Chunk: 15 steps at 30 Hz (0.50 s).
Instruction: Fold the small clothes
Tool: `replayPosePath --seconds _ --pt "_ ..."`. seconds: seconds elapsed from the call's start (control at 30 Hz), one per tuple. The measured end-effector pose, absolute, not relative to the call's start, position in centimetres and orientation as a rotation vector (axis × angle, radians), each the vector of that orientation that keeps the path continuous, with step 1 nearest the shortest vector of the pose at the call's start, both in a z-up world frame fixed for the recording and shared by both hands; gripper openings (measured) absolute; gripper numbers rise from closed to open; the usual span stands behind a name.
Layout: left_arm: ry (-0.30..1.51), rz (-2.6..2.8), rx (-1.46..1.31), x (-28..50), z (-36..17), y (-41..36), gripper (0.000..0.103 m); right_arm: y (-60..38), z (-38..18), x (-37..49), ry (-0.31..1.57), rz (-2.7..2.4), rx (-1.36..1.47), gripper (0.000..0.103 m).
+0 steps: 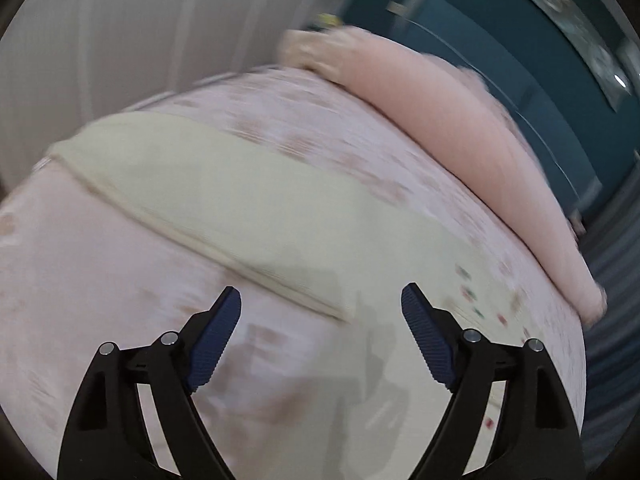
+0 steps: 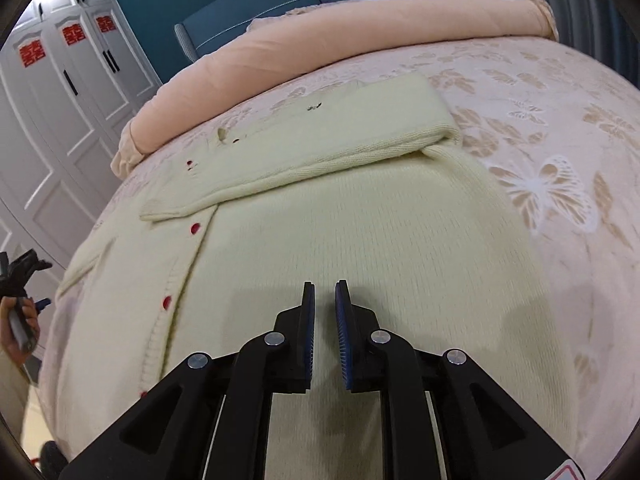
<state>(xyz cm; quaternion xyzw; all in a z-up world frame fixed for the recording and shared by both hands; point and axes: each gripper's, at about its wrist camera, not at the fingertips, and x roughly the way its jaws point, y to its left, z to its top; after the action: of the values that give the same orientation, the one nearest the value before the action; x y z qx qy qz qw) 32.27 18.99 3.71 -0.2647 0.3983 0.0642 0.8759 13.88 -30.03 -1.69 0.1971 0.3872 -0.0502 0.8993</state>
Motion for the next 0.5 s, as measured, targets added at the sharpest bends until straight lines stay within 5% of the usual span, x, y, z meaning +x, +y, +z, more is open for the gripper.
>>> replayPosePath --seconds 0.17,0.4,0.47,0.5 --pt "0.809 0.407 -0.674 32.4 2.2 31.9 0.08 -29.9 -2.5 14.0 0.816 -0.101 0.435 0.017" --pt "0.796 0.524 -0.839 33.7 -0.8 39.0 0.076 -29.9 -2.8 14.1 0.81 -0.075 0.461 0.024" --pt "0.78 0.47 -0.865 34.7 -0.4 39.0 0.043 -29.8 -2.8 14.1 0.805 -0.066 0.461 0.026" --pt "0.785 0.41 -0.879 35.3 -0.2 38.6 0.017 -29.7 -2.8 14.1 0.804 -0.064 0.463 0.027"
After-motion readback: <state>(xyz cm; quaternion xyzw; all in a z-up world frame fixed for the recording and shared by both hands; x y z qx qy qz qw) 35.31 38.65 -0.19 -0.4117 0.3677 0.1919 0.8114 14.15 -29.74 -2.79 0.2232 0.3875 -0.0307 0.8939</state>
